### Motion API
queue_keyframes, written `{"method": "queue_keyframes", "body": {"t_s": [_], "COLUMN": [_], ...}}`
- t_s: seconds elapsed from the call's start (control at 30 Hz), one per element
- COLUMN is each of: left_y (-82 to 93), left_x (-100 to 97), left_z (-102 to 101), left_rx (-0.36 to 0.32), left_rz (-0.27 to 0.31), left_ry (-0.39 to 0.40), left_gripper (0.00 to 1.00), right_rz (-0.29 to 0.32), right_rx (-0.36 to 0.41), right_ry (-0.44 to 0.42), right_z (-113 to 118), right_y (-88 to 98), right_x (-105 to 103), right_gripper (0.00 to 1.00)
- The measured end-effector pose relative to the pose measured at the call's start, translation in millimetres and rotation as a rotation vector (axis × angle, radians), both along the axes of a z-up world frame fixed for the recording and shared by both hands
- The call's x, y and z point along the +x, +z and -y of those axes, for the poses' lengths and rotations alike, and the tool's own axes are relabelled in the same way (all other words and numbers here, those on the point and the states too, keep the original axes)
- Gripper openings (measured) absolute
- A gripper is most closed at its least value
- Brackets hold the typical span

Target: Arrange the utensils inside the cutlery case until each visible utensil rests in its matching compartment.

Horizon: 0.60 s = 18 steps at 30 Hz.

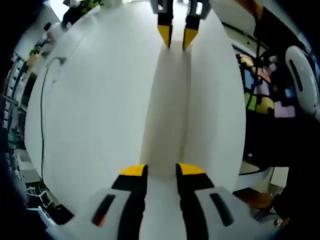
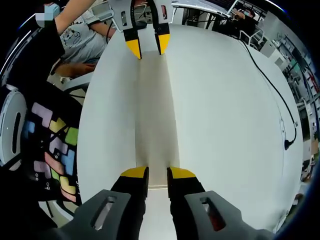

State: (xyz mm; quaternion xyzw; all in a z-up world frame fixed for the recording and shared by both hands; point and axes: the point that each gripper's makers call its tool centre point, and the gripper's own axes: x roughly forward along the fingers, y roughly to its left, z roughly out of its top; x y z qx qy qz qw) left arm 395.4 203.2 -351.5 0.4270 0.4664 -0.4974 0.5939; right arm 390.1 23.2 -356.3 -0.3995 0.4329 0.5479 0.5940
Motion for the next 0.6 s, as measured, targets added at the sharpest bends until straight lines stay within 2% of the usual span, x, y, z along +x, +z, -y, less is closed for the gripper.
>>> {"method": "queue_keyframes", "body": {"t_s": [0.13, 0.17, 0.2, 0.23, 0.4, 0.6], "left_y": [-0.4, -4.8, -7.4, -5.2, -3.4, -3.5], "left_x": [1.0, 8.3, -5.2, -1.8, -3.7, -3.1], "left_z": [-0.8, -3.5, 6.1, 3.6, 0.2, -2.1], "left_rx": [-0.001, 0.029, -0.012, 0.018, -0.001, 0.046], "left_rz": [-0.005, 0.030, -0.036, -0.027, -0.041, -0.036], "left_ry": [0.002, -0.001, 0.001, -0.005, -0.003, -0.008], "left_gripper": [0.24, 0.24, 0.24, 0.24, 0.24, 0.24], "right_rz": [-0.002, -0.001, -0.005, -0.004, -0.006, -0.001], "right_rx": [0.008, 0.022, 0.015, 0.013, 0.011, 0.003], "right_ry": [0.002, -0.001, 0.003, -0.001, 0.000, 0.017], "right_z": [-0.4, -2.7, -0.9, 0.0, 0.4, -0.6], "right_y": [-0.2, 0.3, -1.1, -1.8, -3.0, -3.2], "right_x": [0.0, 0.2, 0.6, 1.5, 3.5, 2.6], "right_gripper": [0.14, 0.14, 0.14, 0.14, 0.14, 0.14]}}
